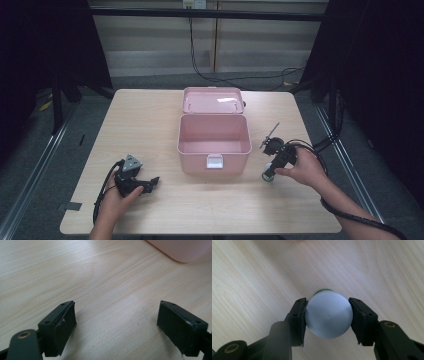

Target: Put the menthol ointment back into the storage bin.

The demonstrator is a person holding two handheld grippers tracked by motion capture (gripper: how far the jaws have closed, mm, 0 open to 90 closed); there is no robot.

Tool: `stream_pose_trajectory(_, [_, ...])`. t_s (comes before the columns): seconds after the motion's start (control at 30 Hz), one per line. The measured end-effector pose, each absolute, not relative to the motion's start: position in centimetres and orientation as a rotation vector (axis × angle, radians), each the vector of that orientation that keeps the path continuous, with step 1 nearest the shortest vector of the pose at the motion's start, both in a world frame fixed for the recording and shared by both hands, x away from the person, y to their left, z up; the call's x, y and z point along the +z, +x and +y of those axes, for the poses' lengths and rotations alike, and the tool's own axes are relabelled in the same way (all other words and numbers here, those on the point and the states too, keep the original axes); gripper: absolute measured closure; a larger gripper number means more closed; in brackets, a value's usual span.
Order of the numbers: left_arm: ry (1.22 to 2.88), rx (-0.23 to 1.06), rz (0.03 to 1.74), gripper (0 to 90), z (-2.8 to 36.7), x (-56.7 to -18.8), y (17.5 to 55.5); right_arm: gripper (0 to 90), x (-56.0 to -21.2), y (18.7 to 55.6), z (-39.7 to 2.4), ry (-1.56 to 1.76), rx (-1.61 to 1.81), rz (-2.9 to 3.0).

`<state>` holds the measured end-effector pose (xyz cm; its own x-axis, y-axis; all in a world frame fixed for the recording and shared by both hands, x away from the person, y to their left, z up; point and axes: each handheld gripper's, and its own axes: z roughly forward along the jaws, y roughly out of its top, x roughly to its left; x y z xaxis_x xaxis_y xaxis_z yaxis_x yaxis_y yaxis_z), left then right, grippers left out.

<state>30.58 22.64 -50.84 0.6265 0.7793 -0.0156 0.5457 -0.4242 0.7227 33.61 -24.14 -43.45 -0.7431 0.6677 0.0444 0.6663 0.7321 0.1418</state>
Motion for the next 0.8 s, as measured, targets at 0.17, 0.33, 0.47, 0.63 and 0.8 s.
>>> stream_pose_trajectory(0.17, [2.137,0.423,1.032,14.9,22.6,-50.8,30.6,50.5,-43.0,33.5,-24.2,1.11,0.209,2.924])
stream_pose_trajectory(0.33, [2.135,0.424,1.034,14.9,22.6,-50.9,30.6,50.6,-42.2,33.4,-24.2,1.109,0.185,2.931])
stream_pose_trajectory(0.47, [2.137,0.425,1.033,14.9,22.6,-50.8,30.6,50.5,-41.5,33.5,-24.2,1.103,0.162,2.938])
stream_pose_trajectory(0.63, [2.136,0.424,1.033,14.9,22.6,-50.9,30.6,50.6,-40.3,33.5,-24.3,1.103,0.173,2.938])
stream_pose_trajectory(0.8, [2.135,0.424,1.034,14.9,22.6,-50.9,30.6,50.6,-38.9,33.8,-24.4,1.095,0.185,2.929])
